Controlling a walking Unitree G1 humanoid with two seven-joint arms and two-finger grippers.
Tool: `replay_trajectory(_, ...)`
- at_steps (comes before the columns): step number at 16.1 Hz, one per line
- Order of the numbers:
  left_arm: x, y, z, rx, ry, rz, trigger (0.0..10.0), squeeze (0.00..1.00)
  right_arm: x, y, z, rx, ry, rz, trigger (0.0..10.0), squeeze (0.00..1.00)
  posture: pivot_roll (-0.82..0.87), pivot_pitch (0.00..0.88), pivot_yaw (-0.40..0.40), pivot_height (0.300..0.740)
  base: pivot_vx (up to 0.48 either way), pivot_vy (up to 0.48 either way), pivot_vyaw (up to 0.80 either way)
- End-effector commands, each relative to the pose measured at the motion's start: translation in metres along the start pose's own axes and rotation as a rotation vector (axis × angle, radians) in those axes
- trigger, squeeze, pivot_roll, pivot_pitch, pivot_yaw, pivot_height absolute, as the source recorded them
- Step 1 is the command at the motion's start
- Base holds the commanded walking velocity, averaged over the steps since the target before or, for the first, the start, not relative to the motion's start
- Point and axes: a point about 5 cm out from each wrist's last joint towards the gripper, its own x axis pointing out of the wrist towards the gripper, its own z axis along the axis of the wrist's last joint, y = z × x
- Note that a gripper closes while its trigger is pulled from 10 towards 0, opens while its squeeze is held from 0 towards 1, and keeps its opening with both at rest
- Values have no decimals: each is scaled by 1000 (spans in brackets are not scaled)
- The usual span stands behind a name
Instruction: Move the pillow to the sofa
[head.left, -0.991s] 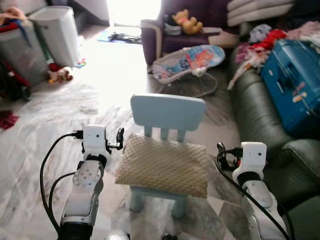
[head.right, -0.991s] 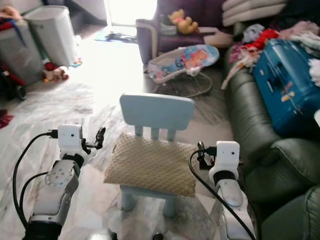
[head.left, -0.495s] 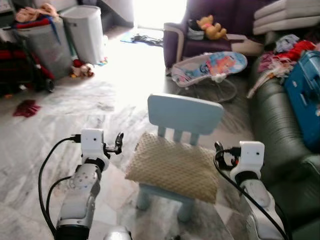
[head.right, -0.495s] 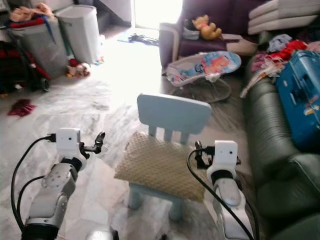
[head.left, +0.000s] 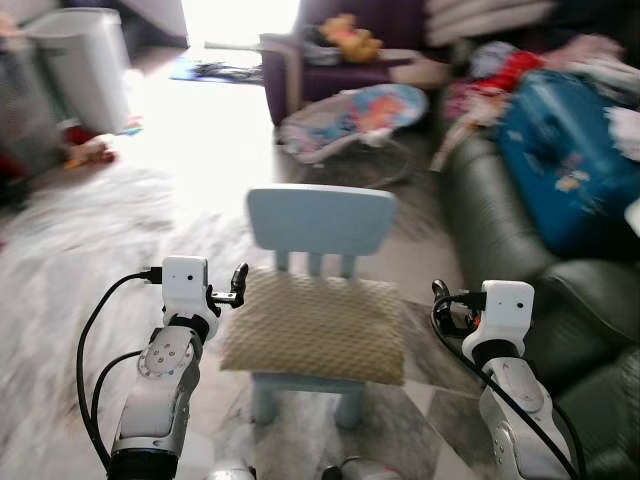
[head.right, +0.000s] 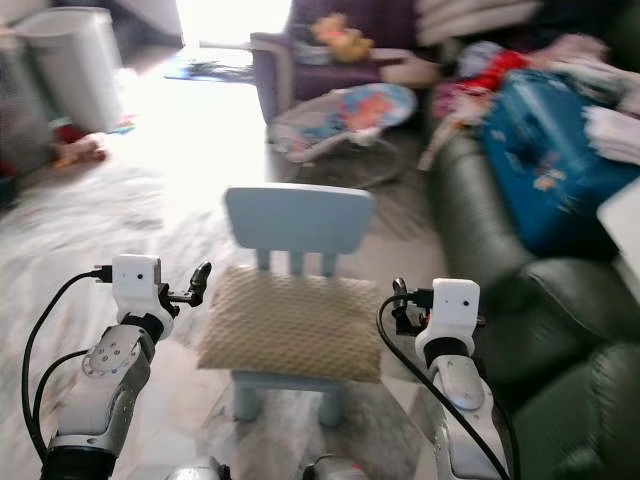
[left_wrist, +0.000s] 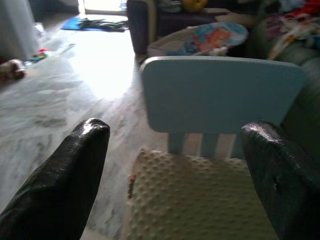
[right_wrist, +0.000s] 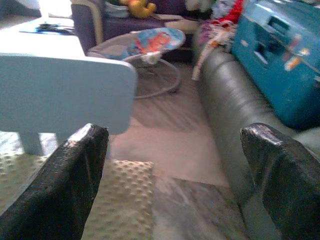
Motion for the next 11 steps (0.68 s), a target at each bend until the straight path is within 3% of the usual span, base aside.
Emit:
replay_trajectory(1, 0, 0, 5, 6, -17, -2, 10000, 0, 0, 0, 5, 0, -16, 7, 10000, 0, -37, 0, -31, 740, 0, 0, -800)
replay_trajectory(11, -2, 1, 2, 16, -16, -8, 10000, 0, 1, 2, 7, 10, -30, 17, 10000, 0, -37, 0, -31, 740, 0, 0, -58)
